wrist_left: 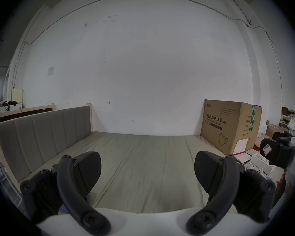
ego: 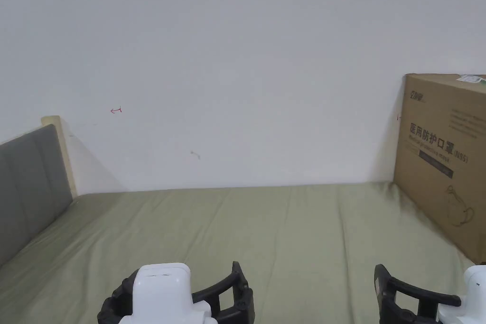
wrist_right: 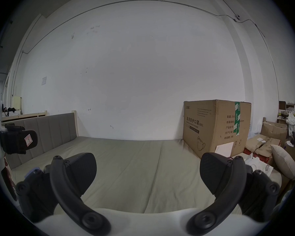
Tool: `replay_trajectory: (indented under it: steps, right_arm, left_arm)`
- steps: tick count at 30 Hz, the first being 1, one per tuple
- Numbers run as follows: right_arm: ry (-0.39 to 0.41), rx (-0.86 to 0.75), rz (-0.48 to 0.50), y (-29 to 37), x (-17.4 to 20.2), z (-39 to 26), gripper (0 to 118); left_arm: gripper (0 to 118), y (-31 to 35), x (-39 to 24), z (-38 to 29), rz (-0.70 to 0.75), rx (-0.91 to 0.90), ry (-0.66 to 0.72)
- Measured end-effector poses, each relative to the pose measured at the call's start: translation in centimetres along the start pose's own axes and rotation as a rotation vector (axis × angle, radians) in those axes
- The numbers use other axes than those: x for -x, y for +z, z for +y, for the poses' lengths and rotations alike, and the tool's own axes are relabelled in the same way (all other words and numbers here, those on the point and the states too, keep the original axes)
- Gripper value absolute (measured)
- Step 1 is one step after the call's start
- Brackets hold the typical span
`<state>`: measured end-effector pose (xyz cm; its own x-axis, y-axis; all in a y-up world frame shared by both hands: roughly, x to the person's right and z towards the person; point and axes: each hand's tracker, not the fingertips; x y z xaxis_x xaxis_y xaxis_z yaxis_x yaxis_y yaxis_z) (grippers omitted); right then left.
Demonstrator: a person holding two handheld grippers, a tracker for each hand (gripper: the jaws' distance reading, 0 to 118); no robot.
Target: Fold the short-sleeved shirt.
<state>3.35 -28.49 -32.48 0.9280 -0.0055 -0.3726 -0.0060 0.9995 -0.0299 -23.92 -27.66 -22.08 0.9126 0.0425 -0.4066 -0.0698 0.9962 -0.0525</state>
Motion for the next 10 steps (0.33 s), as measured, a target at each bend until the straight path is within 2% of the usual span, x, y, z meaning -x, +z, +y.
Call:
replay_trajectory:
  steps: [10]
  right_arm:
    - [-0.009, 0.025, -0.001, 0.00, -0.02, -0.32, 118]
  left_arm:
    - [112, 0.27, -0.12, -0.10, 0.008, 0.013, -0.013]
